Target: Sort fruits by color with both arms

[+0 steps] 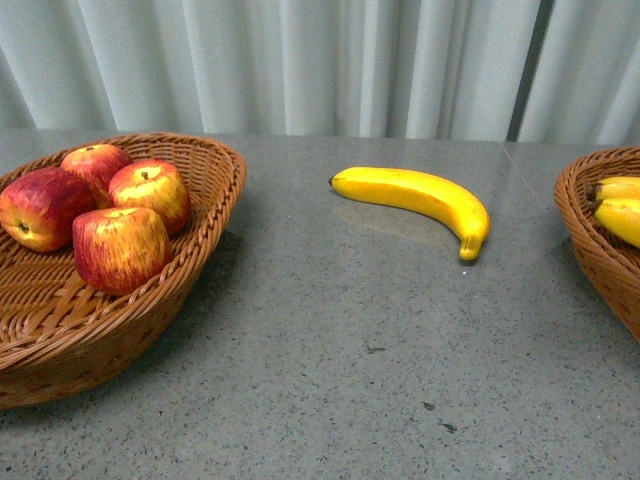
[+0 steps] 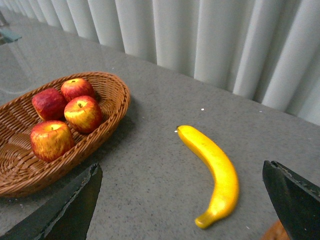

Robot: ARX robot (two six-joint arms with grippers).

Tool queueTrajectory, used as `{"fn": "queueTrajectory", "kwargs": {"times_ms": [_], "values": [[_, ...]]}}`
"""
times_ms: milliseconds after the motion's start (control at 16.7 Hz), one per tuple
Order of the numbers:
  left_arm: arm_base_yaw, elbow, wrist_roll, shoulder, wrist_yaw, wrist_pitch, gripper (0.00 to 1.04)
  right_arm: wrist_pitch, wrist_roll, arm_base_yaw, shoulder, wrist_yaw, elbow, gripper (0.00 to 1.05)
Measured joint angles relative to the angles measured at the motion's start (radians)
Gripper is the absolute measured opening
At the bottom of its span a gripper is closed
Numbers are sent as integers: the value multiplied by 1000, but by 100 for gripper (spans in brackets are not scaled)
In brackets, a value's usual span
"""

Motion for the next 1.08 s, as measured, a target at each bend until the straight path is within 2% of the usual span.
{"fn": "queueTrajectory", "kwargs": {"times_ms": [180, 420, 720, 900, 1080], "values": [[0, 0, 0, 0, 0, 0, 98, 4, -36, 147, 320, 122, 233, 98], [0, 0, 0, 0, 0, 0, 98, -161, -144, 246, 667, 228, 570, 98], [0, 0, 0, 0, 0, 0, 98, -407, -306, 241, 906, 337, 913, 98], [0, 0, 0, 0, 0, 0, 98, -560, -311, 216, 1003, 392, 1060, 98], [0, 0, 0, 0, 0, 0, 98, -697, -313, 207, 1027, 410, 1126, 98]]}}
